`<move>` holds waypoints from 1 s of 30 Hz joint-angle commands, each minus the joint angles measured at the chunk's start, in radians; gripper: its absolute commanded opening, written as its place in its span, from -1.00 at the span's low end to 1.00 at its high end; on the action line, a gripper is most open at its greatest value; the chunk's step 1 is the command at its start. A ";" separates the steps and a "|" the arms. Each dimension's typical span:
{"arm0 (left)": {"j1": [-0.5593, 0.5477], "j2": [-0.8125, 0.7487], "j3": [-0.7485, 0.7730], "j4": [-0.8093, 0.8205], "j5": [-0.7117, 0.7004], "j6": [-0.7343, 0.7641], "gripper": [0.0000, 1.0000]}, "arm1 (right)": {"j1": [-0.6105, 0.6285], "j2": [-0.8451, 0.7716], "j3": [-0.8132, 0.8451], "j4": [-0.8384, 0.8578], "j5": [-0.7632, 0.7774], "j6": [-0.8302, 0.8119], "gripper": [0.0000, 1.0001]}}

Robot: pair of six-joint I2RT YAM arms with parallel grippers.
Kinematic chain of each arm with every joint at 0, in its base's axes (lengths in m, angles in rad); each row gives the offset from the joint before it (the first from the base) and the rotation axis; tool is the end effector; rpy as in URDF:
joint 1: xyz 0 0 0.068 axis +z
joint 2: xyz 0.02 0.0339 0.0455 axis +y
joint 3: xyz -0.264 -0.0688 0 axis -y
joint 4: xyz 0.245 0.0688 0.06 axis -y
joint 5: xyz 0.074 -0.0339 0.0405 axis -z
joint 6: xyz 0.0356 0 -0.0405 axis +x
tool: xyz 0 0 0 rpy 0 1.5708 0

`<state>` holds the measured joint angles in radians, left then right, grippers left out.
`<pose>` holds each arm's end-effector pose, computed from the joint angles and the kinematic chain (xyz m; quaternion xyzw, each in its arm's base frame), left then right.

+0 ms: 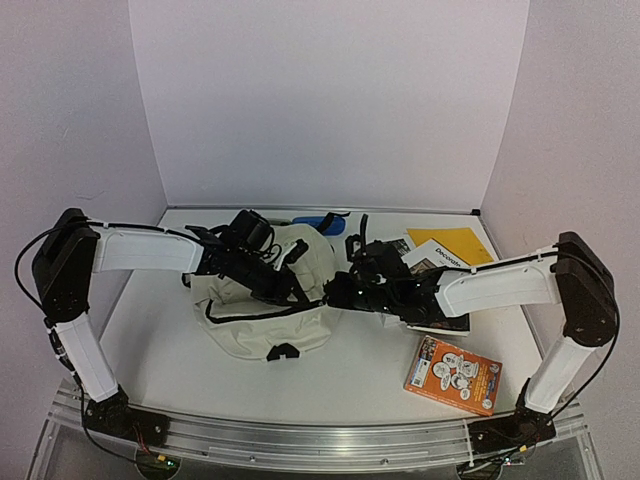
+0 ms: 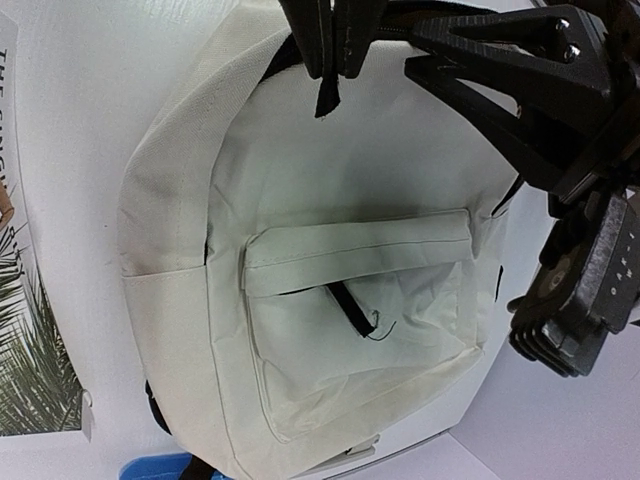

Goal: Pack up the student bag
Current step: Unzip the student bag at the center of the board.

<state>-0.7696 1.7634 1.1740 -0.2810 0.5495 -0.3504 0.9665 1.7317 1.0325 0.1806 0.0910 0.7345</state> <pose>0.2562 -0.2742 0.2065 0.2792 0.8649 -0.3913 0.1444 0.2206 0.3137 0.2081 -0.0773 0.8607 0.3511 0.3604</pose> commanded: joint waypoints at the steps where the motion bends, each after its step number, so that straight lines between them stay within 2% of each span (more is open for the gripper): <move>1: -0.008 -0.013 0.007 0.061 0.031 -0.024 -0.89 | -0.002 -0.002 -0.015 0.039 0.031 0.012 -1.00; 3: -0.010 -0.025 -0.011 0.076 0.049 -0.035 -1.00 | -0.003 -0.004 -0.019 0.040 0.037 0.015 -1.00; 18: -0.010 -0.179 -0.095 0.043 0.045 -0.065 -1.00 | -0.061 -0.023 -0.053 0.033 0.079 0.027 -1.00; 30: -0.010 -0.350 -0.119 -0.012 -0.012 -0.082 -1.00 | -0.121 0.034 -0.038 0.032 0.056 0.027 -1.00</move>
<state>-0.7727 1.5143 1.0443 -0.2581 0.5331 -0.4236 0.8848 1.7332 0.9813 0.2249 0.0883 0.7643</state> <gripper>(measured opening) 0.022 0.004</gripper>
